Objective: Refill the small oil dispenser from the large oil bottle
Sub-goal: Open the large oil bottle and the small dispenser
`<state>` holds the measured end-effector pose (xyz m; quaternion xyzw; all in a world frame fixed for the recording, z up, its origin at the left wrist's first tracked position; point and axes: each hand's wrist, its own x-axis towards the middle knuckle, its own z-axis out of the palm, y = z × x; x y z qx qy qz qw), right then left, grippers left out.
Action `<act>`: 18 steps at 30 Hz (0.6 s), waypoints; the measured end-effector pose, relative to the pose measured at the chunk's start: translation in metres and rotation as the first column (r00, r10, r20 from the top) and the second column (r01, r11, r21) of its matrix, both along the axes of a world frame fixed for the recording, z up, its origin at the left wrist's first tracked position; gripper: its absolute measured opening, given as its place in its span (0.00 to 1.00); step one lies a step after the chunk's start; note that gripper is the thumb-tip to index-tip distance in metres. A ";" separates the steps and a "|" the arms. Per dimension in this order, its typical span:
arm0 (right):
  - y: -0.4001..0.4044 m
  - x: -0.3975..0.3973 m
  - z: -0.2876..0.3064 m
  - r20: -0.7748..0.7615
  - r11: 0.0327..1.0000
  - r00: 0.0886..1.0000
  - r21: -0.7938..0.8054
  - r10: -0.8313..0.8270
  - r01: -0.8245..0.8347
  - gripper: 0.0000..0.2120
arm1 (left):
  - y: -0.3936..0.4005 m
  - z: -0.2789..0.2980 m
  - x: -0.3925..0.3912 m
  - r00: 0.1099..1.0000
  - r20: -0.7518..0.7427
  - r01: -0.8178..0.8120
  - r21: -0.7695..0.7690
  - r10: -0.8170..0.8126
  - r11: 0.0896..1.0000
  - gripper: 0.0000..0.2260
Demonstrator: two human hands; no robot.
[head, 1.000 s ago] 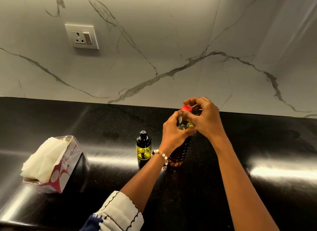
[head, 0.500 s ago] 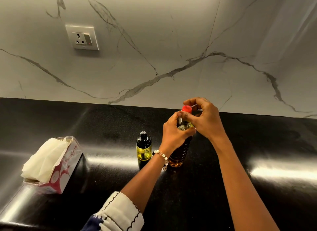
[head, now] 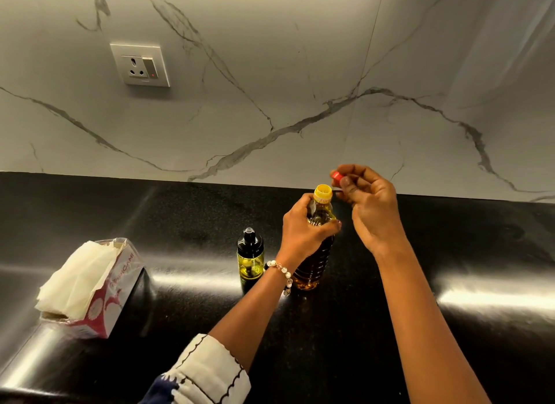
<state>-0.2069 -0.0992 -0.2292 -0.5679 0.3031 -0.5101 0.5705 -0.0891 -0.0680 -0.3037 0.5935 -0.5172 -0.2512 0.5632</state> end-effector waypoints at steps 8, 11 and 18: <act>-0.010 -0.035 -0.038 0.574 0.776 0.759 0.614 -0.309 -0.148 0.25 | 0.002 0.000 0.000 1.000 -0.003 0.008 0.008 -0.008 1.000 0.18; -0.007 -0.045 -0.064 0.447 0.705 0.826 0.704 -0.344 -0.087 0.24 | 0.002 -0.002 0.000 1.000 0.003 0.006 -0.008 -0.006 1.000 0.18; 0.002 -0.046 -0.141 -0.293 0.718 0.895 0.536 -0.335 0.444 0.12 | 0.004 -0.006 -0.001 0.999 -0.049 0.014 0.001 -0.014 1.000 0.22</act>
